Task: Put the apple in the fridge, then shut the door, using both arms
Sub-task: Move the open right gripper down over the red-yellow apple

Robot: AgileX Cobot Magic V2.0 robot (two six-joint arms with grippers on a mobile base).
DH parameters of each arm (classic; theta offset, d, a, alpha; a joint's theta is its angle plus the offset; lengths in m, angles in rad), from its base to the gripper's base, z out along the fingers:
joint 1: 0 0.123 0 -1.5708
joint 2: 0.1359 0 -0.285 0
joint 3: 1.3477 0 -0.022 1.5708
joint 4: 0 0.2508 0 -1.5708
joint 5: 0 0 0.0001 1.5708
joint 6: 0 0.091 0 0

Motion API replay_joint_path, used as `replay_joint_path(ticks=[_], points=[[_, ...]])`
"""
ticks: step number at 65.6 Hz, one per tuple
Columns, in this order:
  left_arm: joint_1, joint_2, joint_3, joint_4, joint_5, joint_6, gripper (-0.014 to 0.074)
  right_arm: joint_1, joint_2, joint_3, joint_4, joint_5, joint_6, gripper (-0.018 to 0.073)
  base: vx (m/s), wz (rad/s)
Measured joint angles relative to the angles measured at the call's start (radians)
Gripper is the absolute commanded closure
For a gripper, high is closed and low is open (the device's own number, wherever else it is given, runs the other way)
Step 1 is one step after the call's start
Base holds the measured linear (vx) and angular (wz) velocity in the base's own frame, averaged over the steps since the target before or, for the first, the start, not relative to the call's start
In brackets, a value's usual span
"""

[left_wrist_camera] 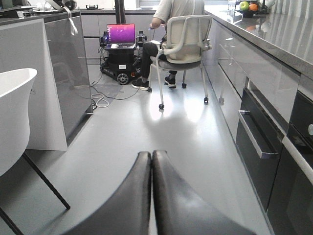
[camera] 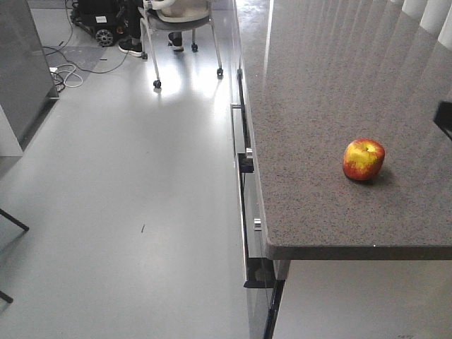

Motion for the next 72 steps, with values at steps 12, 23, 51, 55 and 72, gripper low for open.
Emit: replay_joint_path(ticks=[12, 23, 51, 55, 72], points=[[0.000, 0.000, 0.000, 0.000, 0.000, 0.000, 0.0602, 0.000, 0.211, -0.139, -0.012, -0.007, 0.006, -0.0133, 0.00, 0.00], [0.000, 0.000, 0.000, 0.000, 0.000, 0.000, 0.0602, 0.000, 0.395, -0.267, -0.037, -0.007, 0.033, -0.0127, 0.00, 0.00], [0.000, 0.000, 0.000, 0.000, 0.000, 0.000, 0.0602, -0.009, 0.751, -0.408, -0.202, 0.036, 0.251, -0.0114, 0.00, 0.00], [0.000, 0.000, 0.000, 0.000, 0.000, 0.000, 0.0602, -0.028, 0.779, -0.410, -0.203, 0.038, 0.276, -0.0112, 0.00, 0.00], [0.000, 0.000, 0.000, 0.000, 0.000, 0.000, 0.0602, -0.080, 0.842, -0.411, -0.204, 0.039, 0.279, -0.0103, 0.00, 0.00]])
